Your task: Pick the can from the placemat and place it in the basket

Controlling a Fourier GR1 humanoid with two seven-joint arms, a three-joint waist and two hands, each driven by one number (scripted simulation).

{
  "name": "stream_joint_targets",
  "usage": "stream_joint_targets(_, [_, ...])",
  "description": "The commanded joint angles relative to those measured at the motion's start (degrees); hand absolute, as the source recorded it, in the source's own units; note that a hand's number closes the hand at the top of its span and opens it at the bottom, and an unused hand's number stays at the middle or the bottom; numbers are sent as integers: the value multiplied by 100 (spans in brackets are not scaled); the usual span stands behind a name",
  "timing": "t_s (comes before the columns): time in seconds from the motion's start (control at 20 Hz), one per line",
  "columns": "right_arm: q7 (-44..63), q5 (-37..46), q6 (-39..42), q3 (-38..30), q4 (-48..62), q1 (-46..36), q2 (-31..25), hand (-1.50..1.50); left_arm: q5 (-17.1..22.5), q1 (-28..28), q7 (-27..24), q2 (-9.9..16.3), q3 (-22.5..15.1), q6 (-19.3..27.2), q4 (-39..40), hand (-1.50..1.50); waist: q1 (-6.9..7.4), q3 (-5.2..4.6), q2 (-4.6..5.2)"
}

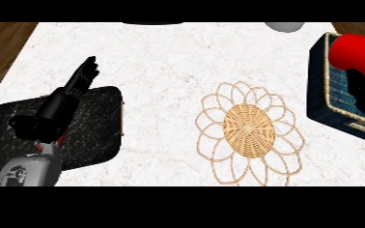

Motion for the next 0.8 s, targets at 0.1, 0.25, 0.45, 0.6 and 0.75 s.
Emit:
stream_joint_targets(0.1, [-276,-202,-564,-972,1266,-911,-720,150,-64,46,-97,29,-7,-30,27,0,31,3,16])
stream_joint_targets(0.25, [-843,-2,-1116,-1231,1962,-859,-980,150,-178,95,-208,-138,-142,70,134,0,44,4,29])
stream_joint_targets(0.45, [-1233,-411,-1096,-1705,2592,-830,-1580,150,-141,5,224,-127,-126,122,-284,0,18,7,11])
stream_joint_targets(0.6, [-1866,-445,-1363,-1753,3619,-824,-1806,150,-232,107,-62,-223,-233,119,-66,0,50,6,25])
stream_joint_targets(0.75, [-2255,-618,-1433,-1756,4119,-704,-1927,150,-127,-230,452,-171,-171,109,-257,0,45,7,21])
